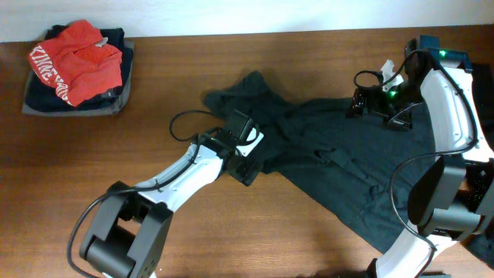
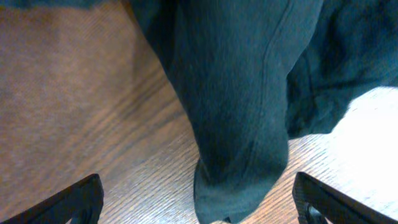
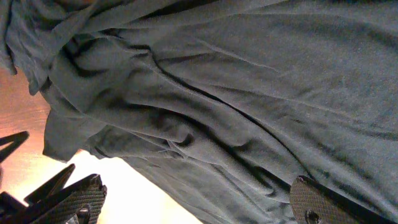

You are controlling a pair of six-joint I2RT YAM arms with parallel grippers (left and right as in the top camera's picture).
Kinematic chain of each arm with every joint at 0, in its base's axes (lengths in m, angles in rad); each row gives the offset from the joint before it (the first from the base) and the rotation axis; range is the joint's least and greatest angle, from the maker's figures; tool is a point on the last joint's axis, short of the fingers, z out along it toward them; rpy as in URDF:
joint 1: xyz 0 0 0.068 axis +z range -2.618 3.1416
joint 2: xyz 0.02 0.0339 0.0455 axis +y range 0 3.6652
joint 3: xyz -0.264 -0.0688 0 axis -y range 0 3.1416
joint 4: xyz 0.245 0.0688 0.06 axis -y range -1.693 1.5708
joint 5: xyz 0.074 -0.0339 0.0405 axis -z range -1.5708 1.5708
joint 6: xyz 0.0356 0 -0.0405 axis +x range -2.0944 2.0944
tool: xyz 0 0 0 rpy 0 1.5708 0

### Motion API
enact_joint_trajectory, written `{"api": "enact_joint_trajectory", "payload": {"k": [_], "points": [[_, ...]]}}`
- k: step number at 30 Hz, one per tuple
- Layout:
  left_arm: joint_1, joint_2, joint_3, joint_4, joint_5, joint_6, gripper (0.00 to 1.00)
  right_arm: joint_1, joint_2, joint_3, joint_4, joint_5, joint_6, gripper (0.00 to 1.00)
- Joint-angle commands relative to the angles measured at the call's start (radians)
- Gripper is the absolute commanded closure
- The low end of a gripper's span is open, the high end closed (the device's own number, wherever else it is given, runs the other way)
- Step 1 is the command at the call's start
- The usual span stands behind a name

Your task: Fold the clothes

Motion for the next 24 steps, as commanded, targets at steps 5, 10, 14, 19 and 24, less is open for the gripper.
{"api": "enact_joint_trajectory", "payload": {"k": [5,10,14,19,24], "points": [[0.0,0.016,0.018,-0.001,0.02,0.04,0.35,0.009,0.009,0.011,0.006,0.009,-0.006,0.01],[0.003,0.016,0.02,-0.003,0.019,0.042,0.69,0.009,0.009,0.011,0.009,0.009,-0.006,0.01],[0.003,0.016,0.024,-0.006,0.019,0.042,0.94,0.009,0.009,0.011,0.009,0.009,-0.006,0.01],[0.005,0.012,0.076,-0.027,0.019,0.042,1.0,0.009,0.009,0.011,0.007,0.009,-0.006,0.01],[0.023,0.009,0.212,-0.111,-0.023,0.037,1.0,0.009,0.009,0.011,0.0,0.009,-0.006,0.01]]}}
